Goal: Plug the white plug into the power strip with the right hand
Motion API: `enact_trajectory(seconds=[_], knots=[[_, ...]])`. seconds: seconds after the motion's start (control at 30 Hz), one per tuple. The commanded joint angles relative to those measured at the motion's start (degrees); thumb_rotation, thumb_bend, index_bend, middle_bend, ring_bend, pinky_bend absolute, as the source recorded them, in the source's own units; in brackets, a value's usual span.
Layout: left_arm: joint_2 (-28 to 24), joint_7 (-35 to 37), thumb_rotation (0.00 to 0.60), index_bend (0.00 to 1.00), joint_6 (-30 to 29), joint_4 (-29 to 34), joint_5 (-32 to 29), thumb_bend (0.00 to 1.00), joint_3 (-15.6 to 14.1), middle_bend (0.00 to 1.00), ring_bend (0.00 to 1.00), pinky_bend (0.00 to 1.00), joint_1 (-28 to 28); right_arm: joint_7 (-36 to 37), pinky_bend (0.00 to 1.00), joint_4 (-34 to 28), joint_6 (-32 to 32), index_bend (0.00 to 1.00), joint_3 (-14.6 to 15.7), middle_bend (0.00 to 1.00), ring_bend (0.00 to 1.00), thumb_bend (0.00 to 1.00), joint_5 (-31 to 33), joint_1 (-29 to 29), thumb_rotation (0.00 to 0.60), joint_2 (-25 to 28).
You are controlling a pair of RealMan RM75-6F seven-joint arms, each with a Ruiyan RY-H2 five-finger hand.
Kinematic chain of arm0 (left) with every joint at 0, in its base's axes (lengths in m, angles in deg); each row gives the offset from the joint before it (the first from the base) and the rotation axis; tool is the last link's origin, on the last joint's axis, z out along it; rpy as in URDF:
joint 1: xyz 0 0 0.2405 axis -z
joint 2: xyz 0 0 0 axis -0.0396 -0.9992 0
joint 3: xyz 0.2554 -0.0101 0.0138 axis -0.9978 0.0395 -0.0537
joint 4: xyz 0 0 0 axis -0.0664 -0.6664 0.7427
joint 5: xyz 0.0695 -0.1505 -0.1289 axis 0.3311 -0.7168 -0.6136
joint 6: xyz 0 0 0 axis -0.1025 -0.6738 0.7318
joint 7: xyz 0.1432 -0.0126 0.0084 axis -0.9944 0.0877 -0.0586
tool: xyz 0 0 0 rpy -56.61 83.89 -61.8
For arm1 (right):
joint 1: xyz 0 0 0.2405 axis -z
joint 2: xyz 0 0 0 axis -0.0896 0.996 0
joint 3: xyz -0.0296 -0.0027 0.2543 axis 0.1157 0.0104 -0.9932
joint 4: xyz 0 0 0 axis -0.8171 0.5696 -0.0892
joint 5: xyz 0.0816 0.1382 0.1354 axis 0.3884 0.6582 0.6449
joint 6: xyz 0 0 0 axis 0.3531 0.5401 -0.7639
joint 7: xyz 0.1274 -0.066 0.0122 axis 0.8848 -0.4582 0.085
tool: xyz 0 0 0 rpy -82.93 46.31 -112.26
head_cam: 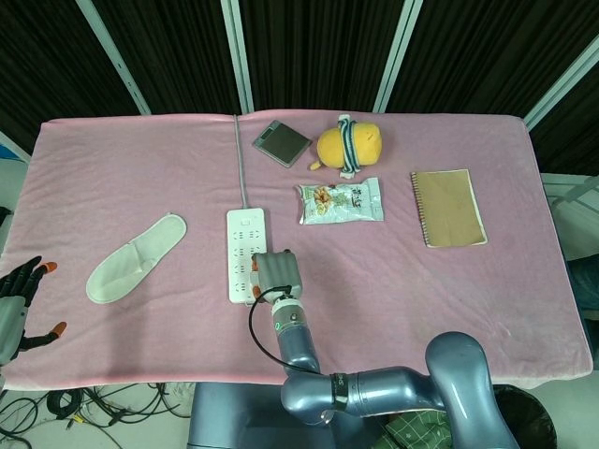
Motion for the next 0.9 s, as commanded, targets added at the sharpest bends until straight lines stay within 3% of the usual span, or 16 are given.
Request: enact_trajectory(seconds=[0.03,0.6,0.9], knots=[[-0.01,0.03,0.6,0.1,0.03,-0.01,-0.01,0.22,0.0,0.0,0.0,0.1,0.01,0.07,0.3,0.26,-0.27,0.79,0.1,0.63,0.61,0.35,-0.05,0.11,0.6,-0.12],[0.0,-0.11,0.6,0.1,0.12,-0.01,-0.1,0.22,0.0,0.0,0.0,0.1,0.04,0.57,0.3,0.23,-1.28,0.81,0.55,0.64,0.62,0.35,-1.03,1.06,0.6,0.05],[-0.11,-0.41,0.6,0.1,0.37,0.12,-0.31,0.22,-0.05,0.0,0.0,0.1,0.1,0.83,0.34,0.39,-1.62,0.91,2.15,0.71,0.66,0.35,-4.3,0.81,0.6,-0.35]])
